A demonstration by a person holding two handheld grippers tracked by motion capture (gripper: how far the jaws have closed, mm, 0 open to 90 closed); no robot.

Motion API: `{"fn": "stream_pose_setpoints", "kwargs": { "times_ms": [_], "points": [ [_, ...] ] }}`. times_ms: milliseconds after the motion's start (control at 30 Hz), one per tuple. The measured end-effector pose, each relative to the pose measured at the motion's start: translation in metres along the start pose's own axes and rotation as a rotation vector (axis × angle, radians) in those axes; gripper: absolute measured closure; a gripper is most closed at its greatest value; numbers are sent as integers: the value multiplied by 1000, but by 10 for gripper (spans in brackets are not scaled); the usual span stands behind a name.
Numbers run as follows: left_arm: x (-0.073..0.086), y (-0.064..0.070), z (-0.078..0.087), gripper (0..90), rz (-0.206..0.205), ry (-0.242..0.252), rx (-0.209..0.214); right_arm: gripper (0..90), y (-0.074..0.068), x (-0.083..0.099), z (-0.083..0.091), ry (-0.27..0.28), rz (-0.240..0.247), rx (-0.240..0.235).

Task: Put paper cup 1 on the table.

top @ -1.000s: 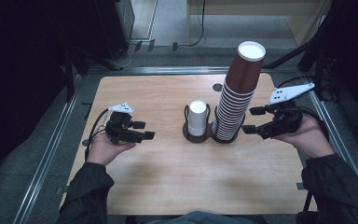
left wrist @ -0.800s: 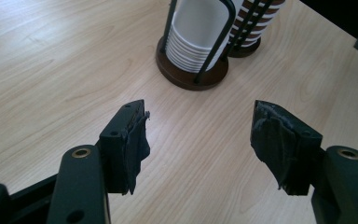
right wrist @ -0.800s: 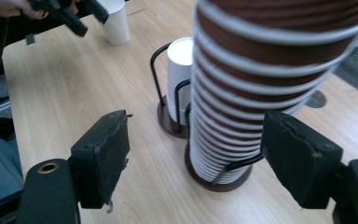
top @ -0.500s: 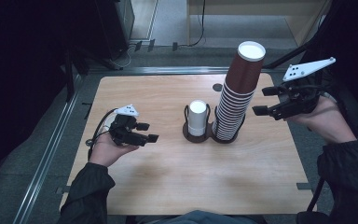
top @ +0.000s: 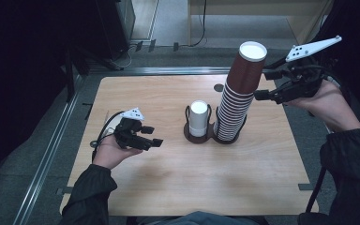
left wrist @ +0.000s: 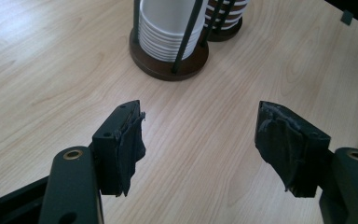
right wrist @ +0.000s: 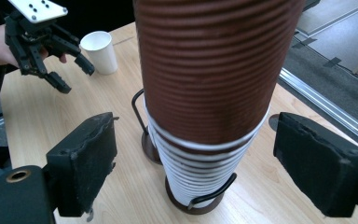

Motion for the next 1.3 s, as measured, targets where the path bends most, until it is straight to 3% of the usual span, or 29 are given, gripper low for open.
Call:
{"fn": "stream_pose_setpoints", "kwargs": {
  "times_ms": [267,667,933,1300],
  "points": [
    [3,5,-7,315,-29,-29,14,107,5,-15,-5,10,-1,5],
    [4,6,-9,316,-35,-35,17,102,5,-35,-16,6,20,0],
    [6,5,-9,313,-34,-42,23,102,5,-49,-26,15,24,21],
    [8,2,-7,316,-29,-41,18,166,4,-56,-27,20,29,33]
  ]
}}
Point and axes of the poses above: each handheld gripper's, and its own axes: z roughly backward along the jaws, x roughly out of its underside, y roughly to its right, the point moved 5 cm from there along -z, roughly forward along the jaws, and after that the axes turned 2 degrees about y, right-handed, at the moved point
